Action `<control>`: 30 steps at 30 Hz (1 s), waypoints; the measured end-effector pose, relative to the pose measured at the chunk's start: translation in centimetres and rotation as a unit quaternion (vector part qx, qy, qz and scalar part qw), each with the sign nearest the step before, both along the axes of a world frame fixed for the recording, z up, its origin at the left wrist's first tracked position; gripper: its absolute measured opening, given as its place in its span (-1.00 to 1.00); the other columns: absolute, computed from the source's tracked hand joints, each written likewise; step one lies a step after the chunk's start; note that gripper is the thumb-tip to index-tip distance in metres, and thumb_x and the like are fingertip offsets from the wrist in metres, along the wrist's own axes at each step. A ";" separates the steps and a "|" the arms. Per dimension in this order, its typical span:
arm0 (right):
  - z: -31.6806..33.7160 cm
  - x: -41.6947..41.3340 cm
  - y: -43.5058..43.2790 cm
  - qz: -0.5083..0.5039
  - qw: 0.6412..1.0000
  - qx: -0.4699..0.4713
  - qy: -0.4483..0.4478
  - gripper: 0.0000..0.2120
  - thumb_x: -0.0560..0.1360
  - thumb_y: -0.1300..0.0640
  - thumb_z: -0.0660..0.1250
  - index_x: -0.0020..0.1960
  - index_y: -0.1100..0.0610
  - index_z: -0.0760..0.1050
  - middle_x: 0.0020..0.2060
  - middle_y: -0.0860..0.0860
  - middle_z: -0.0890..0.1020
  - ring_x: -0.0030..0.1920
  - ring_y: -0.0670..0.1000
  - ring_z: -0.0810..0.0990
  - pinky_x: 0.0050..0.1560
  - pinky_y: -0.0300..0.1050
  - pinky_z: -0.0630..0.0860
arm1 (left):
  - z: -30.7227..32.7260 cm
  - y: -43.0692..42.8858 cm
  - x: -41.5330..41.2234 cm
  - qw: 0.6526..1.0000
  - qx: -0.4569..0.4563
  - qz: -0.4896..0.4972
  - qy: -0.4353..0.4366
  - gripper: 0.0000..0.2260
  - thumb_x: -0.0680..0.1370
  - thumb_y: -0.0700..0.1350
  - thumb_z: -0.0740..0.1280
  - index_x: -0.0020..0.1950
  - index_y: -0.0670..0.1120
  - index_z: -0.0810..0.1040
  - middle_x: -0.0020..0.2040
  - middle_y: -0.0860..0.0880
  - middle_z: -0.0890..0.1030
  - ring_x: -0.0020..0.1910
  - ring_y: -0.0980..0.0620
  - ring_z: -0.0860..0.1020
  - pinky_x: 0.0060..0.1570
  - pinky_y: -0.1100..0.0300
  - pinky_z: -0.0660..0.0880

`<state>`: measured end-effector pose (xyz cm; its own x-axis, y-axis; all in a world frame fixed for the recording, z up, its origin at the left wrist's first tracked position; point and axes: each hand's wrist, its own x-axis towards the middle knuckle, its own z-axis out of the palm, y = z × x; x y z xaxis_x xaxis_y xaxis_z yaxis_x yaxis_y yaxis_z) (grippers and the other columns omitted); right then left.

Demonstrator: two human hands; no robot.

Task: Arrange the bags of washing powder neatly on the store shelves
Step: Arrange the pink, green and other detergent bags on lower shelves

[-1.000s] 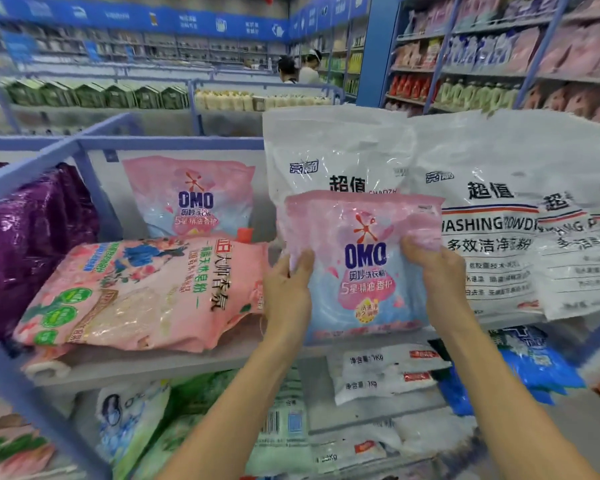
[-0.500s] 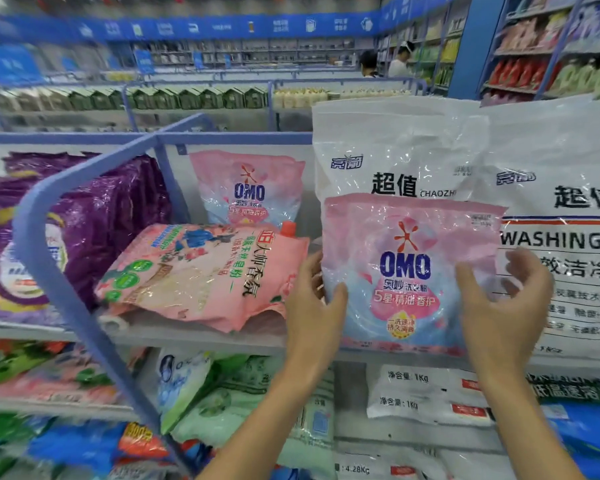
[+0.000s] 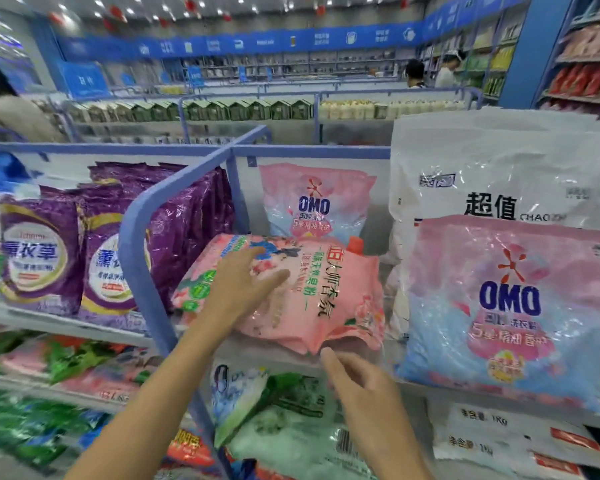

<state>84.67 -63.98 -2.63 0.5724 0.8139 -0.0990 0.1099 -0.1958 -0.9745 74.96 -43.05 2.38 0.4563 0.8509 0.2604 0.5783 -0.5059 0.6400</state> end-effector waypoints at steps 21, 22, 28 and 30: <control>-0.5 -3.6 7.6 -0.193 0.956 0.122 0.185 -0.91 0.58 0.02 0.42 0.04 0.01 0.63 -0.05 -0.18 0.75 0.02 -0.11 0.72 0.07 -0.11 0.65 | 0.7 13.4 8.1 0.953 -0.056 0.010 0.298 -0.47 0.57 0.28 0.28 0.34 -0.09 0.52 0.34 -0.10 0.56 0.39 -0.21 0.44 0.50 -0.24 0.14; -0.4 -3.4 7.4 -0.208 0.948 0.137 0.197 -0.91 0.59 0.06 0.41 0.04 0.06 0.65 -0.04 -0.09 0.77 0.02 -0.02 0.74 0.09 -0.02 0.68 | 0.8 13.1 7.9 0.955 -0.053 0.013 0.291 -0.55 0.62 0.21 0.24 0.29 -0.12 0.53 0.29 -0.11 0.57 0.35 -0.21 0.47 0.49 -0.24 0.15; 2.3 -1.3 7.4 -0.202 0.948 0.192 0.153 -0.83 0.60 0.05 0.42 -0.10 0.06 0.73 0.05 0.39 0.61 0.01 -0.02 0.31 0.05 0.36 0.59 | 1.0 11.4 7.0 0.979 -0.013 0.095 0.179 -0.67 0.65 0.08 0.24 -0.14 -0.15 0.48 -0.03 -0.12 0.61 0.08 -0.18 0.56 0.42 -0.13 0.24; 3.4 -0.2 8.0 -0.205 0.946 0.216 0.127 -0.76 0.60 0.13 0.41 -0.19 -0.08 0.75 -0.10 0.13 0.76 -0.11 0.02 0.61 0.14 0.30 0.58 | 2.0 11.1 6.3 0.987 -0.043 0.126 0.091 -0.69 0.62 0.02 0.27 -0.24 -0.14 0.42 -0.09 -0.14 0.62 -0.06 -0.17 0.55 0.33 -0.10 0.33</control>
<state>84.45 -56.03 0.75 0.8513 0.5245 0.0155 -0.1369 0.2504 -0.9584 81.30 -31.96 4.41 0.2604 0.9585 0.1161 0.7885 -0.2805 0.5473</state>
